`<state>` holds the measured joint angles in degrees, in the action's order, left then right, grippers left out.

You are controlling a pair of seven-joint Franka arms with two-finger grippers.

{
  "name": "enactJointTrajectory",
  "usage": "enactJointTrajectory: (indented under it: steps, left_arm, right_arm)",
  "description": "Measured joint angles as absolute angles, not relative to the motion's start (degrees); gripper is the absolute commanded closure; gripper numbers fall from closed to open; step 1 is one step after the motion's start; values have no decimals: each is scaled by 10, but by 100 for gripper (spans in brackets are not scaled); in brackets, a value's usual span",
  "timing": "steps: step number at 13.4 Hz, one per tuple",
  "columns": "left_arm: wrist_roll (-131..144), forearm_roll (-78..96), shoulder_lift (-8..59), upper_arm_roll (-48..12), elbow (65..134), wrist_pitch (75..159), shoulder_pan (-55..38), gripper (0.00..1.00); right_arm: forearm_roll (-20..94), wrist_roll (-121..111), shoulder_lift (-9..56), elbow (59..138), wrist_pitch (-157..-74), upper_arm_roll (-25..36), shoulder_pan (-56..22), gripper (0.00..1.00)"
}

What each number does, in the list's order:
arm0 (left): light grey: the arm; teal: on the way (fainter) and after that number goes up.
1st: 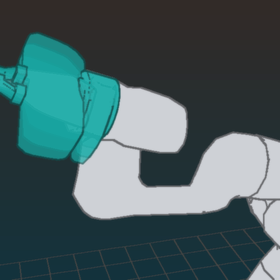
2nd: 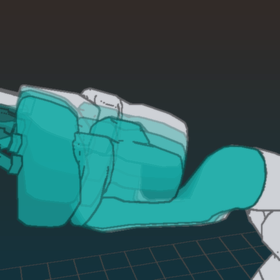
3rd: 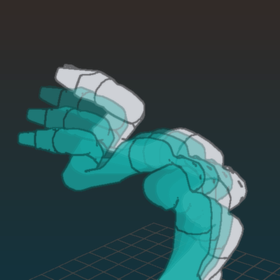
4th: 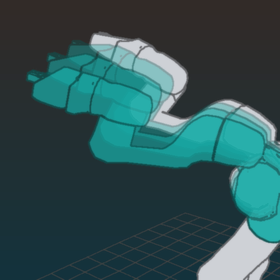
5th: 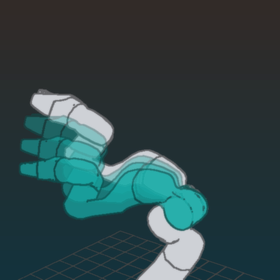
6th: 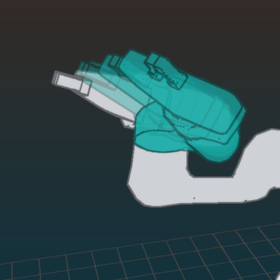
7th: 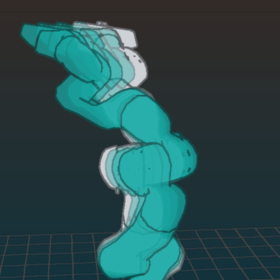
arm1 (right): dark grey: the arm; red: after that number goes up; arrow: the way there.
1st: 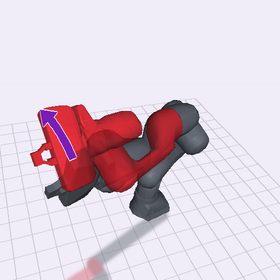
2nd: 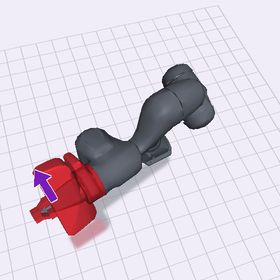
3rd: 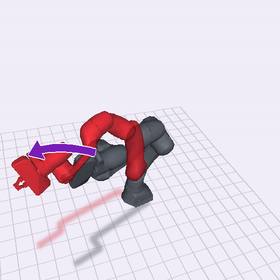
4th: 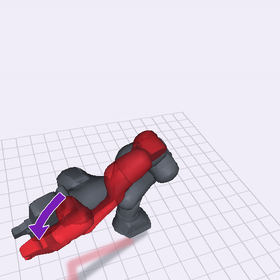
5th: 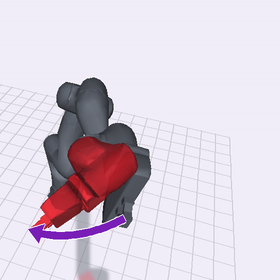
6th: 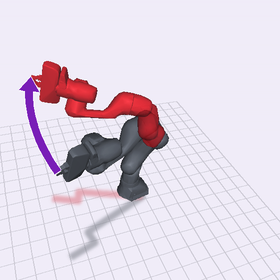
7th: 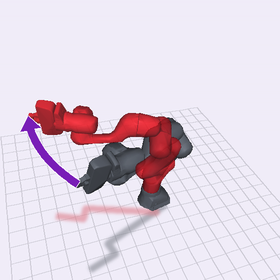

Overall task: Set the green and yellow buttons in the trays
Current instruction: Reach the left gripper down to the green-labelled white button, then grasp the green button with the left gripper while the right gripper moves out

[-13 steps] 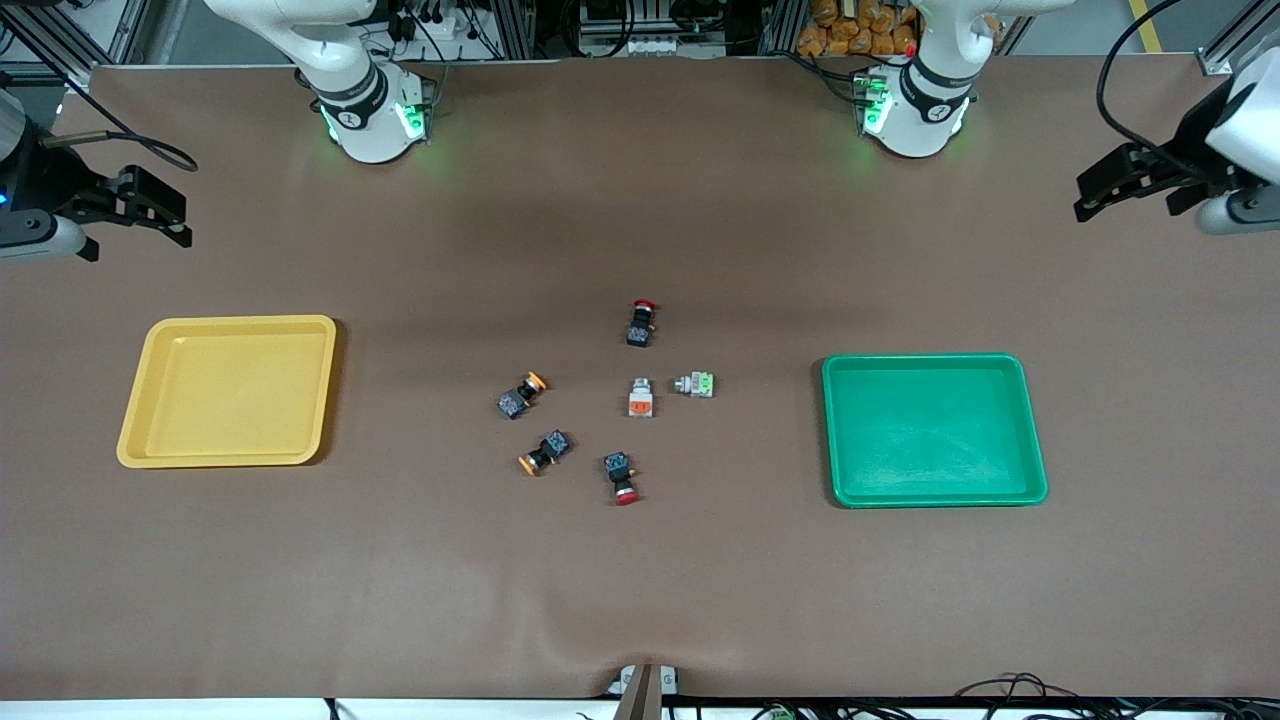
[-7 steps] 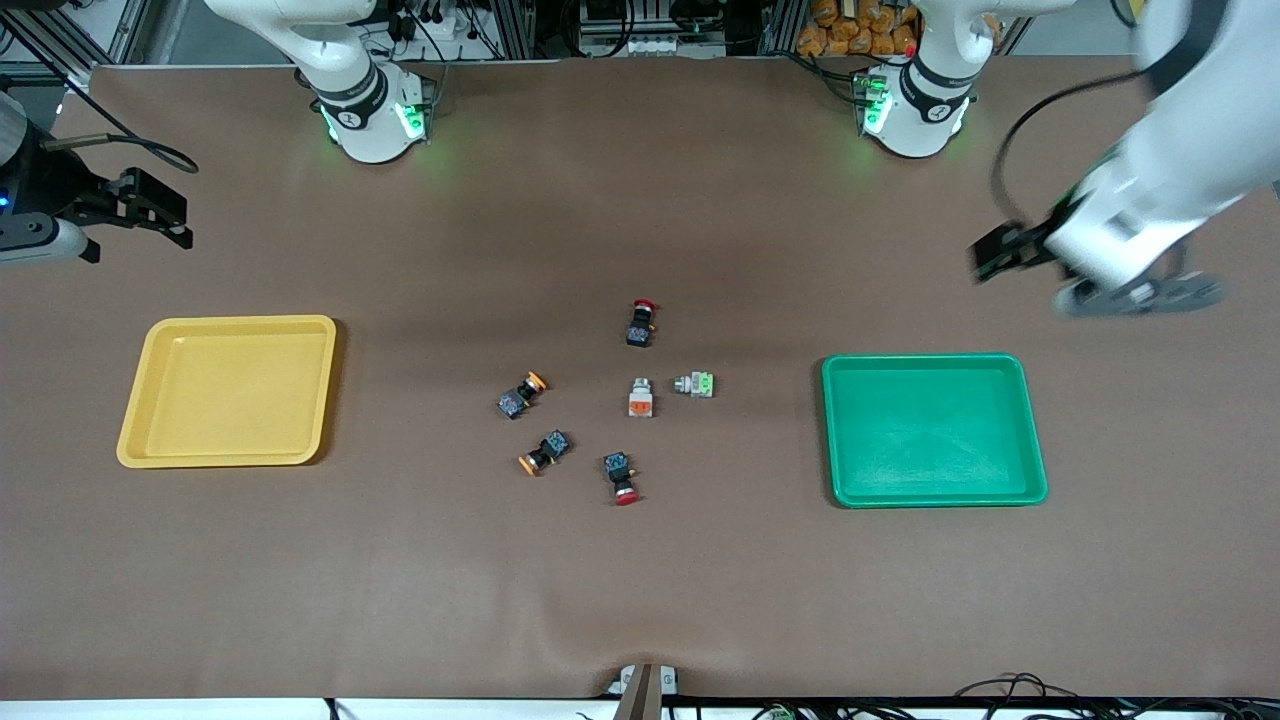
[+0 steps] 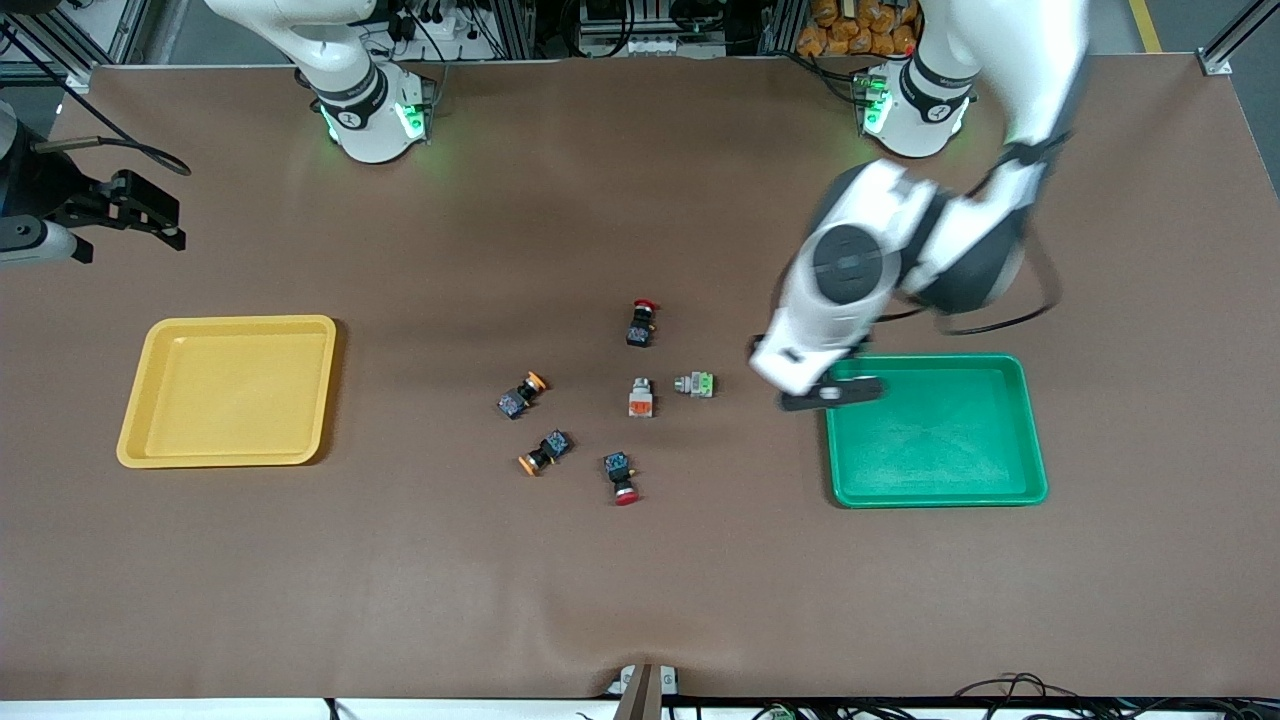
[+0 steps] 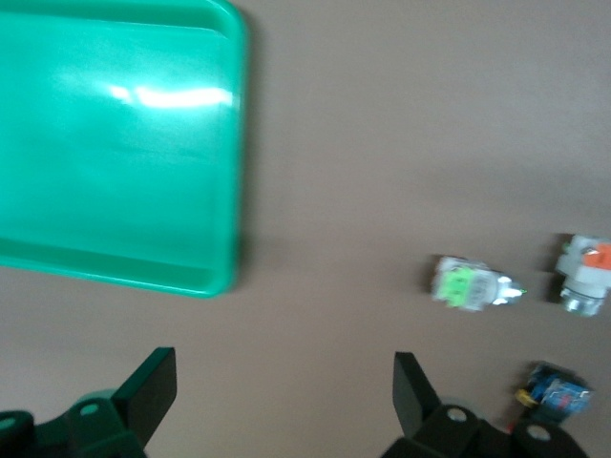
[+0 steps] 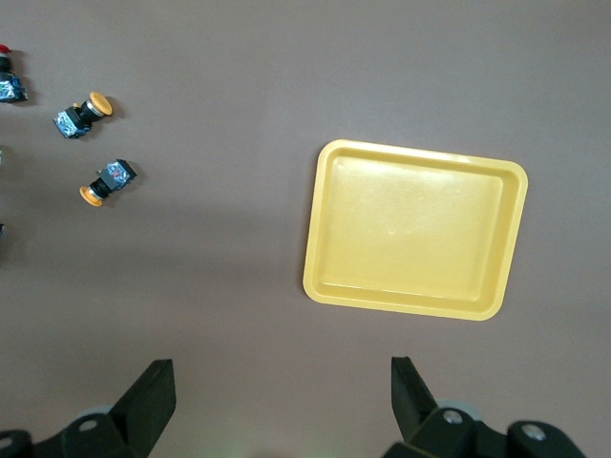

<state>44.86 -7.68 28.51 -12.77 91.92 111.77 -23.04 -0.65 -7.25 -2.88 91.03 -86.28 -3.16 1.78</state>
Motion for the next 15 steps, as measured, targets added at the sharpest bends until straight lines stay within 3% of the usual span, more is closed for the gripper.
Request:
enactJointTrajectory:
  steps: [5,11,15]
  left_arm:
    - [508,-77,378,-128,906,1233,-294,0]
    - [502,-78,430,-126,901,1338,-308,0]
    - [474,-78,438,-122,900,1351,-302,0]
  right_arm:
    - [-10,-72,-14,911,-865,-31,30,0]
    - [-12,-72,28,912,-873,-30,63,0]
    - [-12,-74,87,911,-907,-30,102,0]
